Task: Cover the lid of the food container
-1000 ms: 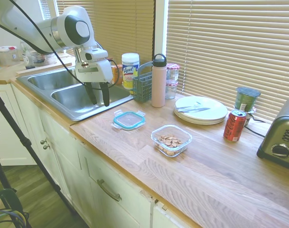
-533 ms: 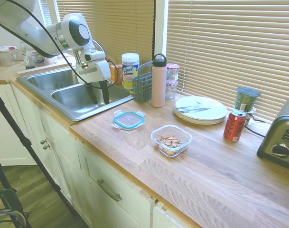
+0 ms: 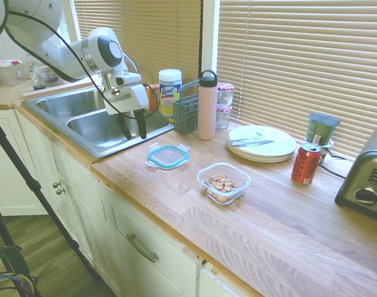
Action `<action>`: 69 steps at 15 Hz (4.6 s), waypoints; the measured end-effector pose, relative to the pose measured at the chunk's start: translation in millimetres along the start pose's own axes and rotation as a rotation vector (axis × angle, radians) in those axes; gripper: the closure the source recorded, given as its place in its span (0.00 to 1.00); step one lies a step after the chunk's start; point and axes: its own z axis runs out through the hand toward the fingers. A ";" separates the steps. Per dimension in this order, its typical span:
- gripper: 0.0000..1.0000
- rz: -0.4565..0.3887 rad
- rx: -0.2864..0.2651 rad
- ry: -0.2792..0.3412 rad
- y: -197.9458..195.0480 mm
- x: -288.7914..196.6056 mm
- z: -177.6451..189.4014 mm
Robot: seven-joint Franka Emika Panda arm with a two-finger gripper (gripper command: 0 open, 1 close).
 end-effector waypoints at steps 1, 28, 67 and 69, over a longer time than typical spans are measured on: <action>0.00 -0.002 -0.004 0.000 -2.8 -0.2 3.5; 0.00 0.031 -0.038 0.016 -46.8 33.8 47.4; 1.00 0.024 -0.064 0.039 -44.9 56.6 52.1; 1.00 0.037 -0.040 0.050 -37.8 62.9 30.6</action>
